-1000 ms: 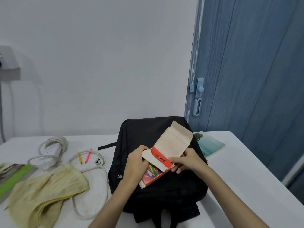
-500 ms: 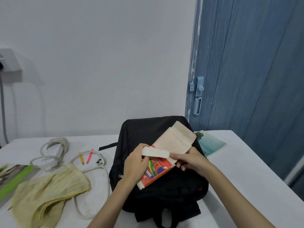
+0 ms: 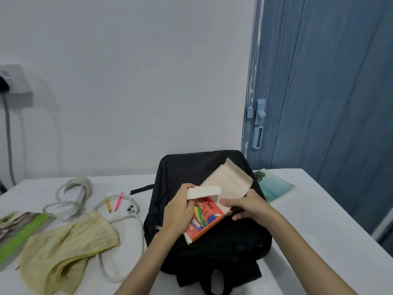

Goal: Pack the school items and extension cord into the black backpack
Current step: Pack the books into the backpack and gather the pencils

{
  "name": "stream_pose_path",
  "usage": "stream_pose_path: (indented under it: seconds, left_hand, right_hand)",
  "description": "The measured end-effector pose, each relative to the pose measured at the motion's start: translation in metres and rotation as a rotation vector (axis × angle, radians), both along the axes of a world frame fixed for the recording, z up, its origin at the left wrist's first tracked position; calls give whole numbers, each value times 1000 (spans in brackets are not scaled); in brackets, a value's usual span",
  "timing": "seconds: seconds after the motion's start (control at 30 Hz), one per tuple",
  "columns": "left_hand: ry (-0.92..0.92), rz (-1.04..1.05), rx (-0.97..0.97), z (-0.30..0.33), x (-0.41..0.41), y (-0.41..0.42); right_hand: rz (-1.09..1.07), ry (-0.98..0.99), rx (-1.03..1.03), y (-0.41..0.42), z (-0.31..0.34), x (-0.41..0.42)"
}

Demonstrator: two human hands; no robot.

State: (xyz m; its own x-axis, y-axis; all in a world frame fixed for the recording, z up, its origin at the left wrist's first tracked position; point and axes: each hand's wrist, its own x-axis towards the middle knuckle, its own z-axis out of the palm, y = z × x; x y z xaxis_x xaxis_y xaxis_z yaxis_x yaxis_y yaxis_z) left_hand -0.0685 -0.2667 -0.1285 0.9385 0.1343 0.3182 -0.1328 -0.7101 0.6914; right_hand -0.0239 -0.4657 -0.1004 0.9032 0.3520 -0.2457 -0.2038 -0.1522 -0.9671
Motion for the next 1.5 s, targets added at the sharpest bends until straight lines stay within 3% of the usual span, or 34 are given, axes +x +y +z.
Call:
stream_pose_path:
  seconds: [0.1,0.27,0.43,0.63,0.87,0.97,1.07,1.17,1.33,1.4,1.5]
  left_hand:
    - [120,-147,-110,-1,-1,3]
    - [121,-182,222,-10,-2,-3]
    - [34,-221,0,-5,0,8]
    - [51,-387,-34,2,0,26]
    - [-74,-222,-99,0,1,19]
    - [-6,-161,-207,4,4,18]
    - [54,-164,-165,7,8,18]
    - [53,-97,-76,8,11,13]
    - [33,-3,-201,7,3,-6]
    - [59,-13,-91,6,-1,-11]
    - [110,-57,294,5,-4,-17]
  right_hand:
    - [-110,37,82,5,-8,-1]
    - [-160,87,101,7,-13,0]
    - [-96,114,69,-1,-11,0]
    - [-69,132,80,-6,-11,0]
    - [87,124,83,-7,-5,-1]
    - [139,124,63,-8,-6,-2]
    - [164,119,68,-10,-7,-1]
    - [141,103,103,-10,-8,-1]
    - [-30,125,246,-8,-13,-1]
    - [-71,143,280,-7,-15,-1]
    - [-111,150,316,-4,-16,-2]
